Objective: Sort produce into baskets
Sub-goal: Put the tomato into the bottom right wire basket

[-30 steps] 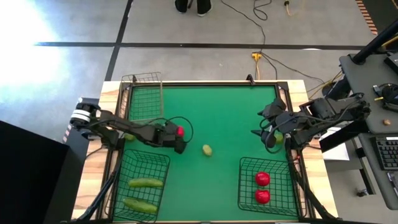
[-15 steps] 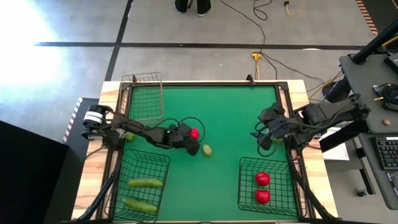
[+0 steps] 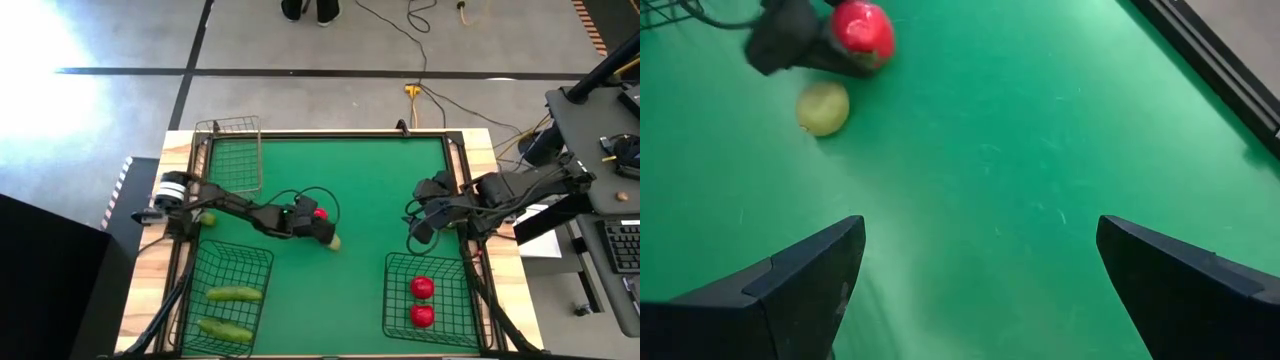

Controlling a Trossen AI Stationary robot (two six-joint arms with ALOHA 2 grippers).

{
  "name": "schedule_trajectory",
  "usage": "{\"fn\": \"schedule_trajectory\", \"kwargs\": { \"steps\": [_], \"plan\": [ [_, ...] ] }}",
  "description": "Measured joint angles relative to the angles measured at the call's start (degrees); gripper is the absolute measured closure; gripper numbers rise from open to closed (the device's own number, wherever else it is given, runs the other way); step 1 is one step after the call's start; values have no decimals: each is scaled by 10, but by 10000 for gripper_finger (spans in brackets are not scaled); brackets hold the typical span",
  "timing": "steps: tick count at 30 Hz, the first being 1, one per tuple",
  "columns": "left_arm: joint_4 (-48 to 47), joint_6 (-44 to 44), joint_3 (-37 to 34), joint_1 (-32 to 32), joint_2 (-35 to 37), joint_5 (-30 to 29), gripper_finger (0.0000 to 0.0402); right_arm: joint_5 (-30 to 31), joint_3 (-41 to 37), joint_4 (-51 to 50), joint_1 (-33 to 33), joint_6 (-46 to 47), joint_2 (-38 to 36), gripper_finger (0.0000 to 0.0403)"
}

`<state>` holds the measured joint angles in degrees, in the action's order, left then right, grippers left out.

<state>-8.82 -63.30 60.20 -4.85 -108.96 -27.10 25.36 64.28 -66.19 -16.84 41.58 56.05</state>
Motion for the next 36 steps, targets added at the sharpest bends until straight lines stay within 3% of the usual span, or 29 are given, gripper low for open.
{"fn": "schedule_trajectory", "kwargs": {
  "steps": [8,20,29,36],
  "plan": [
    [-35,21,76,3,-45,-1,17,-4,-1,5,0,-14,-1,12],
    [-97,52,104,3,-25,30,120,-3,1,7,0,-65,-1,12],
    [-7,133,162,9,-43,30,97,-1,-8,58,0,-166,0,12],
    [55,129,133,16,-52,31,93,-3,-21,59,0,-183,4,12]
  ]
}}
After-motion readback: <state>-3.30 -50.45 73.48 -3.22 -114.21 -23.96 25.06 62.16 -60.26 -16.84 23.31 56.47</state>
